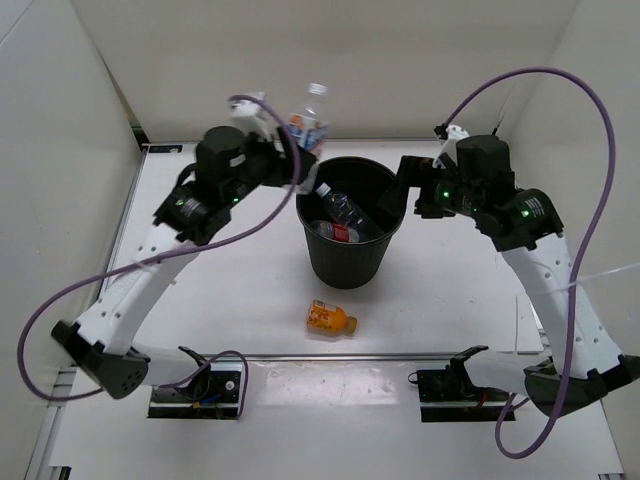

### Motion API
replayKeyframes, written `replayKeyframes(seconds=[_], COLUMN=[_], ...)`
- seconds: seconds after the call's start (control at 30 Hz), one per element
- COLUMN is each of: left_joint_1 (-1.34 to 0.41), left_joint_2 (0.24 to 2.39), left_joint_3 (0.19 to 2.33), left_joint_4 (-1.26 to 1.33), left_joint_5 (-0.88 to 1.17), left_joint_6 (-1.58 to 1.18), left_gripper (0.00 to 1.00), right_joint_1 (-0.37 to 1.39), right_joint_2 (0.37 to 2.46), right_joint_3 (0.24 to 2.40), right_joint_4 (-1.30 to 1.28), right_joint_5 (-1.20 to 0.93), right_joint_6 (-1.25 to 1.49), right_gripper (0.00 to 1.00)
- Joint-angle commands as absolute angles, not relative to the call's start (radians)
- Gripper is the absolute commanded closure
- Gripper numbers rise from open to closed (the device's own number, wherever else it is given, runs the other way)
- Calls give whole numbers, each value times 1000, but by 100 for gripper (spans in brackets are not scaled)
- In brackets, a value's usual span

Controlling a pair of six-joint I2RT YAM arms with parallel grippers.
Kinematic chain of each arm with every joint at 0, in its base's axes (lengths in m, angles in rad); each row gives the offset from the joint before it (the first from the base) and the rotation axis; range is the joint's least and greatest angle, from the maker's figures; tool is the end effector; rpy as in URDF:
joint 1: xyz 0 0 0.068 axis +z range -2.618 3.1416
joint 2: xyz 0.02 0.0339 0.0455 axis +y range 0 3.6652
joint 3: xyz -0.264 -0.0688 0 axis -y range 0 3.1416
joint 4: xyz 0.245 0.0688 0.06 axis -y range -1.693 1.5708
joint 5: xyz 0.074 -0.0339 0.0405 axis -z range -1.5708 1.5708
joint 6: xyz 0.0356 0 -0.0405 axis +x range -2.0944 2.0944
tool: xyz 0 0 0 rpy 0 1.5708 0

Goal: Put the plastic bottles in the bin

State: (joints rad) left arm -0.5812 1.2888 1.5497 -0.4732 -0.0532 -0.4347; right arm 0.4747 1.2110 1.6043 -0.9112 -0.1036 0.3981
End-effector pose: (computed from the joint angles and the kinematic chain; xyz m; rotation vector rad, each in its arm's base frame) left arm 0.2308 -0.1493 0.4652 0.0949 1.8322 -0.6777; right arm 0.1988 0.1063 0.4557 -0.1470 2.1446 0.6287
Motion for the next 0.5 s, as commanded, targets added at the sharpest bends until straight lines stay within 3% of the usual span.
replayKeyframes(seconds=[0.0,0.13,0.17,0.3,0.43,0.47], left_joint_1=[-656,-704,-713,-713,-698,-687], left_joint_2=[1420,1447,1430,1329,1203,1165], left_joint_3=[1583,1623,1623,1577,1548,1548], left_joint_4=[-503,-503,-503,-503,-503,-503], left_joint_5=[141,106,97,-13,-299,-410], left_joint_6=[-336,-312,-311,-238,-210,-210], left_gripper=[39,24,0,0,0,0], right_joint_1=[434,408,408,408,529,555], right_joint_2=[1178,1167,1167,1103,990,891], right_joint_3=[1592,1627,1628,1580,1427,1302], right_joint_4=[-861,-870,-870,-832,-776,-687], right_joint_5=[-147,-156,-156,-317,-316,-316], right_joint_6=[419,410,387,318,276,256], right_gripper=[0,0,0,0,0,0])
